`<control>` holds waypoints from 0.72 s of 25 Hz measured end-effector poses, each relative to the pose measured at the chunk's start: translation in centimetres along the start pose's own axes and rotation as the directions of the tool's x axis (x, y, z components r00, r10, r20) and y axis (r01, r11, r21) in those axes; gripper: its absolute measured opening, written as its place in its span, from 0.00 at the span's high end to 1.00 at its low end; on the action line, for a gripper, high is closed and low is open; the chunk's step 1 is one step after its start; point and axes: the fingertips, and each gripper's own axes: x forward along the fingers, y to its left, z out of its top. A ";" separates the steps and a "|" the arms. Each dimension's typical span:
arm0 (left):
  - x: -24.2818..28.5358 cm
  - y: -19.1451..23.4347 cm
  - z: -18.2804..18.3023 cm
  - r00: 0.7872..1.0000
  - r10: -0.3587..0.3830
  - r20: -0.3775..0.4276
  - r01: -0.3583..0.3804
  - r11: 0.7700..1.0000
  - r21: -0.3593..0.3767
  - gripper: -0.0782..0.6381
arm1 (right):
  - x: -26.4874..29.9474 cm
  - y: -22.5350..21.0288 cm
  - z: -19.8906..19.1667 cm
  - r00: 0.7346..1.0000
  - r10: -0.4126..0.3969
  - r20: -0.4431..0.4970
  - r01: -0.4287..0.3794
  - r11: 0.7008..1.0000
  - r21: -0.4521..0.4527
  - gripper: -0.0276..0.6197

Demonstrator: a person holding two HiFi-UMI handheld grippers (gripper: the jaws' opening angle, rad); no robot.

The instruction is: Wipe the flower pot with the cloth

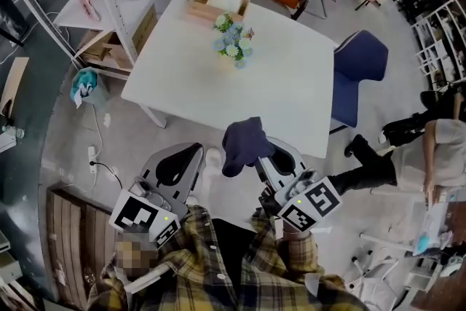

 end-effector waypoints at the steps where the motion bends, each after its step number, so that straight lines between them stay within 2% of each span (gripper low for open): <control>1: 1.2 0.4 0.5 1.000 0.002 0.000 -0.002 1.000 0.002 0.88 | 0.5 -1.1 0.6 1.000 0.001 0.000 -0.001 1.000 -0.001 0.92; 11: 12.0 3.5 4.1 0.999 0.034 0.020 -0.035 0.999 0.040 0.88 | 3.7 -11.9 5.9 0.999 -0.004 0.032 0.005 1.000 -0.016 0.92; 18: 16.3 5.4 4.9 0.998 0.069 0.006 -0.070 0.996 0.048 0.88 | 4.9 -16.7 7.5 1.000 -0.012 0.022 0.012 1.000 -0.007 0.92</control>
